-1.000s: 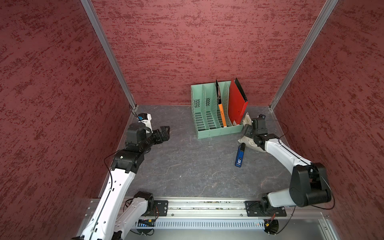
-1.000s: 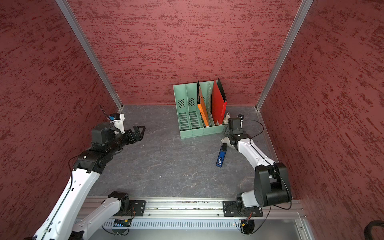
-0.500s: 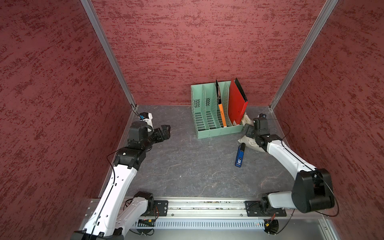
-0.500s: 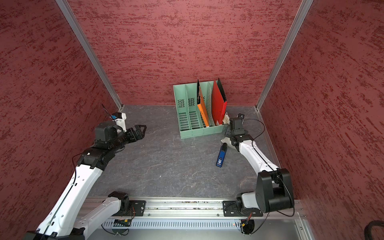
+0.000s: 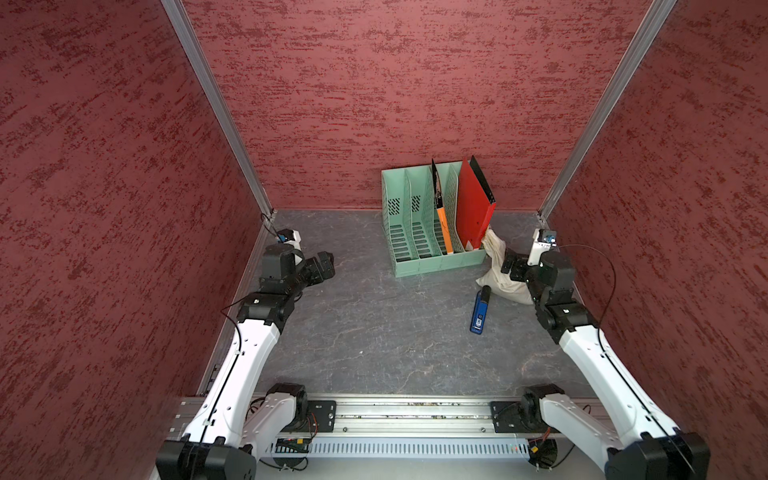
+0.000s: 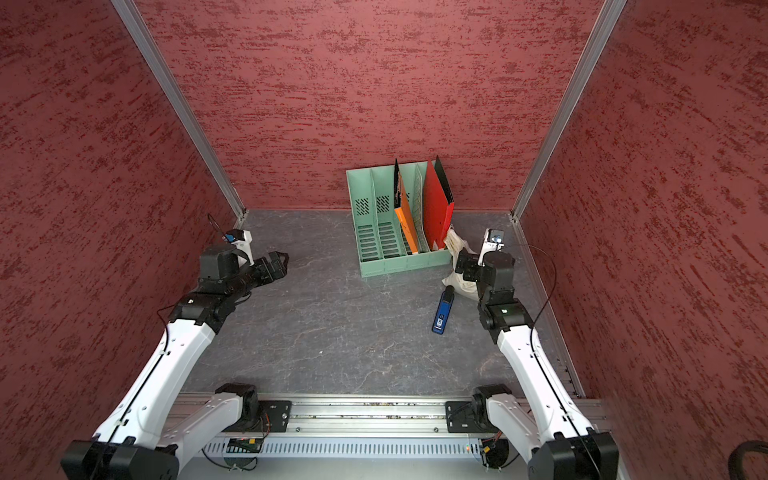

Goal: Close the soil bag
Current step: Reset both arms

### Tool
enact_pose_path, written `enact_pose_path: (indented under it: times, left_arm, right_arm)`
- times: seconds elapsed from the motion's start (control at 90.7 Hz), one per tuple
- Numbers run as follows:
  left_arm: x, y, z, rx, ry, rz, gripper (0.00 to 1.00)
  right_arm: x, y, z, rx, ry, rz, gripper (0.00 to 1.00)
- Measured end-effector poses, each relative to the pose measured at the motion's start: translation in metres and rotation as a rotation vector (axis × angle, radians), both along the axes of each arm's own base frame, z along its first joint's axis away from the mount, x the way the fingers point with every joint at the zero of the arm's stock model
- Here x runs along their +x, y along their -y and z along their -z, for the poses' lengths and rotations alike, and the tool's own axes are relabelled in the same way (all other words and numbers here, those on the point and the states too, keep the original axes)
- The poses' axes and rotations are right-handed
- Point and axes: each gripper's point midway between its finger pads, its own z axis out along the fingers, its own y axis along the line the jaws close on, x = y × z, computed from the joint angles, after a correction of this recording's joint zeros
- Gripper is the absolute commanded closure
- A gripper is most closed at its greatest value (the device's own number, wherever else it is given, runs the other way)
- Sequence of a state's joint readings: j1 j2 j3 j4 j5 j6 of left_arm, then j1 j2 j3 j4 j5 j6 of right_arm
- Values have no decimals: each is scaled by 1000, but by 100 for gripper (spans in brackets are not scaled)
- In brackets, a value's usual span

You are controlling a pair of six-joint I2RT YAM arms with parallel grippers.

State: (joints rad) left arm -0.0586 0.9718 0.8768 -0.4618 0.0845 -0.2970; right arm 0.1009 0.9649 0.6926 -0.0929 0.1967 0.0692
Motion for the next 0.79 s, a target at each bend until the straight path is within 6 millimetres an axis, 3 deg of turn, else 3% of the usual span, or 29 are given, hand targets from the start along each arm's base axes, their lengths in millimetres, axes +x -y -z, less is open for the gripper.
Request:
enact_pose_path:
  times: [0.176,0.309,0.496,0.628,0.793]
  left_arm:
    - [5,-11,24,42,-11,-12,0]
    - [6,-18,40,67,-3,-12,0]
    - [3,-43,61,62,24,-70,0]
    - [5,-61,64,83,71,-104,0]
    - [13,-68,70,110,145,-97,0]
  right_arm:
    - [9,-1,82,-21,-123,-23,2]
    - [22,-2,114,-29,-131,-30,2]
    - [41,-9,122,-61,-51,-80,2]
    - [39,-13,128,-76,9,-114,2]
    - [40,-14,130,-94,83,-122,2]
